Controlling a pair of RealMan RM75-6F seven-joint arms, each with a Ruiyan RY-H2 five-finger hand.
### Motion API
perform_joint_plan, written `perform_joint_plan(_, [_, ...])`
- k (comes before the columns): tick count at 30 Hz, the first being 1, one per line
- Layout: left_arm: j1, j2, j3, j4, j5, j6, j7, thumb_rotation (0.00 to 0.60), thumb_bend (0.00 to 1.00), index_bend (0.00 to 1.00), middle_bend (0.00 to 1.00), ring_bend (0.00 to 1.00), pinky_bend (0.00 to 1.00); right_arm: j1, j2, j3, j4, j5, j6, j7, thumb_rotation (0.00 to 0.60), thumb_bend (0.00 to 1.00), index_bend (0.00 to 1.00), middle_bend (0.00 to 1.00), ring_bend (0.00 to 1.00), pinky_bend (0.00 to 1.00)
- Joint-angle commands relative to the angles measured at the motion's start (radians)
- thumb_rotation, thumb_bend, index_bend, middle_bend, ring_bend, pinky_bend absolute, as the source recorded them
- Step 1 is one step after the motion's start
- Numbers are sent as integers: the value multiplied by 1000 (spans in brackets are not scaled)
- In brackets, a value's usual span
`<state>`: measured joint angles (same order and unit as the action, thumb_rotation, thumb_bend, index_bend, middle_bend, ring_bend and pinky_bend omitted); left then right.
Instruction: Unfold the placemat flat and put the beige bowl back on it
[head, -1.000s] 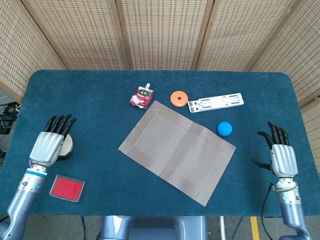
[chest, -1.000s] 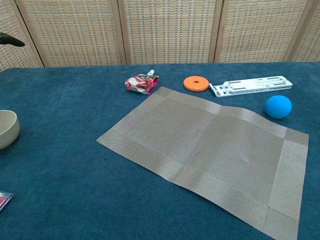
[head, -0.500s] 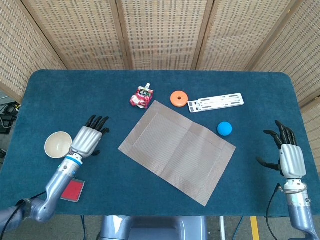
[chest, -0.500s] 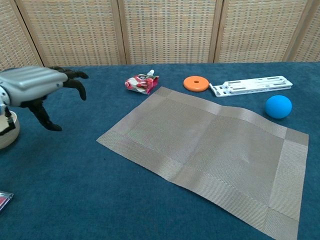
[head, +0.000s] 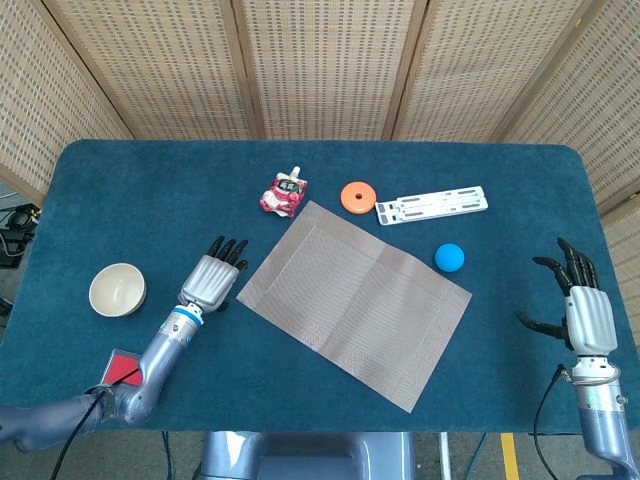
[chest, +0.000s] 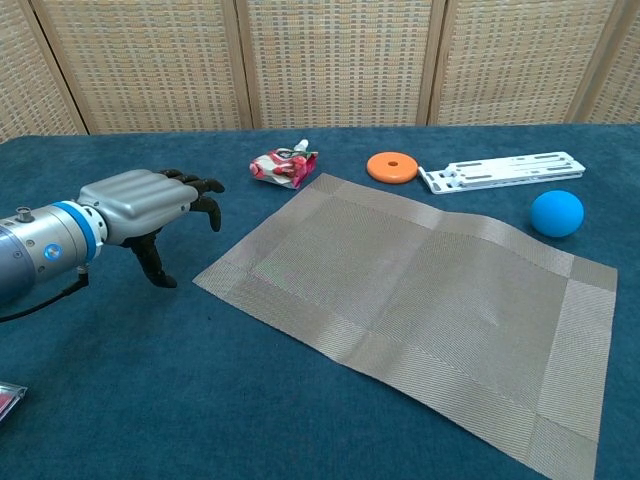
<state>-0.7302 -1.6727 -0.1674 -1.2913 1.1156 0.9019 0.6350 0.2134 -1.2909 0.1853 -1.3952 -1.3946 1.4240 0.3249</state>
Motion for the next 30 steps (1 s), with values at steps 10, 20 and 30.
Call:
perform_joint_plan(10, [-43,-75,13,105,-32,-28,4,600,11,268,0,0,0,-1,-3,9,6,7,-6,21,600,202,261,0,0,0])
perform_joint_plan(20, [-62,-151,24,181,61,28,-76,600,245,298,0,0,0,1,-19,14,27,8,-9,37,600,206,244,0,0,0])
perform_joint_plan(30, [-62,-137,29,178,117,50,-148,600,362,327,0,0,0,-3,-17,17,22,3,1,45,600,210,244,0,0,0])
